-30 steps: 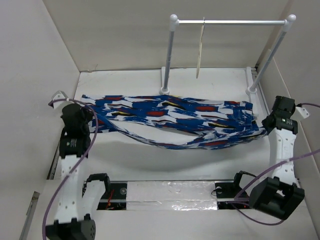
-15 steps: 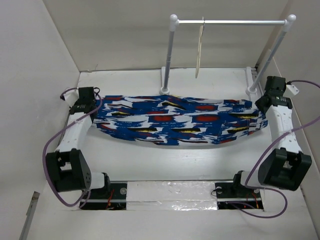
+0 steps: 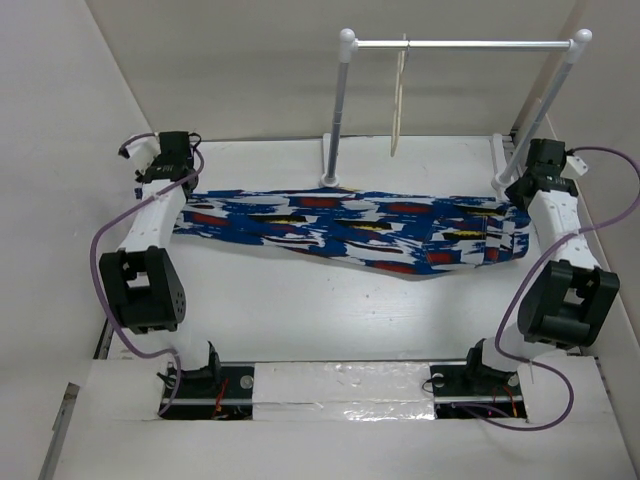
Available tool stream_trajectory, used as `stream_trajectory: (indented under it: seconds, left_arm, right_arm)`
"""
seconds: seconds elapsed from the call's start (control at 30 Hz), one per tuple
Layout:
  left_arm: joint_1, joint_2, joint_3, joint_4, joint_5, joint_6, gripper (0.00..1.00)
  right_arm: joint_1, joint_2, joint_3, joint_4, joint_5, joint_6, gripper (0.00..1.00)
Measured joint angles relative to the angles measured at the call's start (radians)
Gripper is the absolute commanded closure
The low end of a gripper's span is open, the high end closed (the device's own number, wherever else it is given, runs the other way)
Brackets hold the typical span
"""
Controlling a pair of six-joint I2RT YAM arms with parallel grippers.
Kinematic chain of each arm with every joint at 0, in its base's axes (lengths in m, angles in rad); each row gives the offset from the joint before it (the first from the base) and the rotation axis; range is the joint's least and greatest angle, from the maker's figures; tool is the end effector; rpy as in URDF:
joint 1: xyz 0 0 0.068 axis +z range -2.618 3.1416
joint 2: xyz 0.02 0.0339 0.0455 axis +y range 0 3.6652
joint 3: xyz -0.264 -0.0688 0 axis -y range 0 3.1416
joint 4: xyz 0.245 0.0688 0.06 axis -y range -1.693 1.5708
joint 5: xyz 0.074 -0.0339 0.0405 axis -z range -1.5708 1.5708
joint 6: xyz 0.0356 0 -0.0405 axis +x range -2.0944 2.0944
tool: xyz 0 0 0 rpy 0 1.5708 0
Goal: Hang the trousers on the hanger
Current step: Fold the trousers at the center of the board.
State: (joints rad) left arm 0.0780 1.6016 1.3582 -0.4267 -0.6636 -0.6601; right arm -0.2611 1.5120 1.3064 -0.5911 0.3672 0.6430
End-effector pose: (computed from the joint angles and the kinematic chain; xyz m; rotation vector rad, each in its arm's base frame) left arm 0.3575 0.0499 0.3132 -1.0725 1.8134 0.3976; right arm 0.3170 -0.0979 0.3091 1.1648 1.9990 -0.2421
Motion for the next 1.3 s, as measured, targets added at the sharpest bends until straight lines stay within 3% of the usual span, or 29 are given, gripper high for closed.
stream_trajectory:
  seconds: [0.63, 0.7, 0.83, 0.87, 0.93, 1.07, 1.2, 1.3]
  left_arm:
    - [-0.040, 0.480, 0.438, -0.031, -0.059, 0.121, 0.97]
    - [-0.049, 0.530, 0.491, -0.026, -0.069, 0.136, 0.95]
    - [-0.049, 0.604, 0.562, -0.006, -0.097, 0.179, 0.54]
    - [-0.045, 0.613, 0.573, -0.004, -0.101, 0.187, 0.46]
    - [-0.038, 0.622, 0.580, 0.002, -0.105, 0.198, 0.31]
    - [-0.029, 0.616, 0.566, 0.032, -0.102, 0.206, 0.30]
    - [-0.029, 0.556, 0.445, 0.044, -0.088, 0.192, 0.31]
    - [-0.028, 0.469, 0.294, 0.060, -0.058, 0.169, 0.33]
  right_arm:
    - [0.019, 0.287, 0.173, 0.086, -0.045, 0.000, 0.94]
    - [0.019, 0.315, 0.179, 0.091, -0.045, 0.002, 0.89]
    - [0.020, 0.353, 0.199, 0.114, -0.023, 0.008, 0.61]
    - [0.021, 0.354, 0.203, 0.122, -0.021, 0.011, 0.47]
    - [0.024, 0.354, 0.216, 0.137, -0.016, 0.018, 0.30]
    - [0.067, 0.343, 0.223, 0.173, 0.002, 0.023, 0.17]
    - [0.164, 0.289, 0.208, 0.205, 0.015, 0.029, 0.13]
    - [0.227, 0.171, 0.106, 0.267, -0.013, 0.057, 0.15]
